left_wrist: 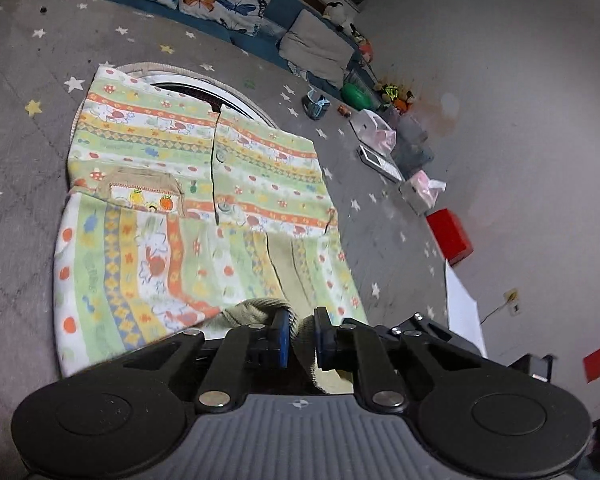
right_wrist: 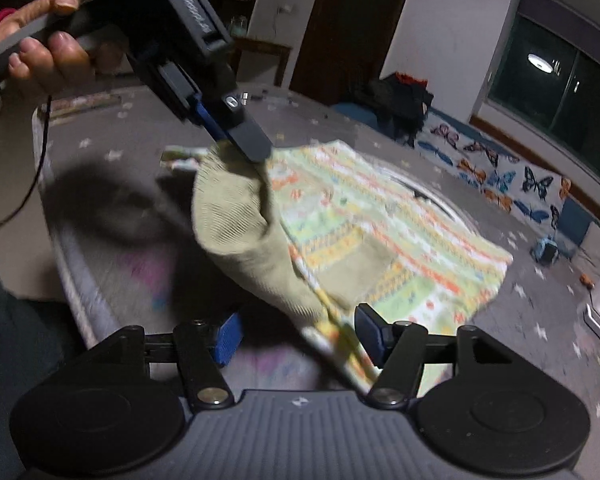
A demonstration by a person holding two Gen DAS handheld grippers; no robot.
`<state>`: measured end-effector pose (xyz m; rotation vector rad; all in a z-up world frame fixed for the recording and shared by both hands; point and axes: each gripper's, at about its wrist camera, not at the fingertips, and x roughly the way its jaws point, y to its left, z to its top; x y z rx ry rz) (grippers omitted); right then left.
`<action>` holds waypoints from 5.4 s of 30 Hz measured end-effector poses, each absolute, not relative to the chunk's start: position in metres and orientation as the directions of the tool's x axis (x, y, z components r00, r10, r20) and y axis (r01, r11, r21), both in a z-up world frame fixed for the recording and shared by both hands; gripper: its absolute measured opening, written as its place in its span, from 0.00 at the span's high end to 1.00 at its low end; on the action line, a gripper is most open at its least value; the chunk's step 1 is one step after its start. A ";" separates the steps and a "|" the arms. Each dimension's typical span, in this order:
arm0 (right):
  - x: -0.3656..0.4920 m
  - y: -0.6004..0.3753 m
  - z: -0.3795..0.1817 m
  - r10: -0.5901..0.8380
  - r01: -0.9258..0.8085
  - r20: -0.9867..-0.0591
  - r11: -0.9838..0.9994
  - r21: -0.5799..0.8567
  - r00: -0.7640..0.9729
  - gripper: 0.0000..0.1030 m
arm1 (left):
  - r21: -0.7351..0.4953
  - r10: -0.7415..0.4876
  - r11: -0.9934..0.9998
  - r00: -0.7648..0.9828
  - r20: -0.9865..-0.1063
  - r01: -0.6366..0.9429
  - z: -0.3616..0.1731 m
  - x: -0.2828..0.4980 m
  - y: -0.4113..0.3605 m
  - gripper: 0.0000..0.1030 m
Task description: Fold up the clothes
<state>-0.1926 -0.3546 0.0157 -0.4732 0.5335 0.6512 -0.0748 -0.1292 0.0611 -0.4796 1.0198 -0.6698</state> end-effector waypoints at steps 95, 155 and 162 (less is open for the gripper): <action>-0.073 -0.416 0.028 0.256 -0.322 -0.673 0.946 0.029 0.694 0.80 | -0.059 -0.257 0.944 0.614 -0.746 0.324 0.041 -0.014 -0.081 0.91; -0.106 -0.332 0.030 0.484 -0.552 -0.633 0.827 0.104 0.605 0.85 | -0.286 -0.519 0.841 0.530 -0.671 0.460 0.027 -0.093 -0.129 0.88; -0.140 -0.326 0.024 0.477 -0.588 -0.633 0.808 0.043 0.609 0.84 | -0.275 -0.510 0.848 0.558 -0.655 0.453 0.026 -0.108 -0.118 0.88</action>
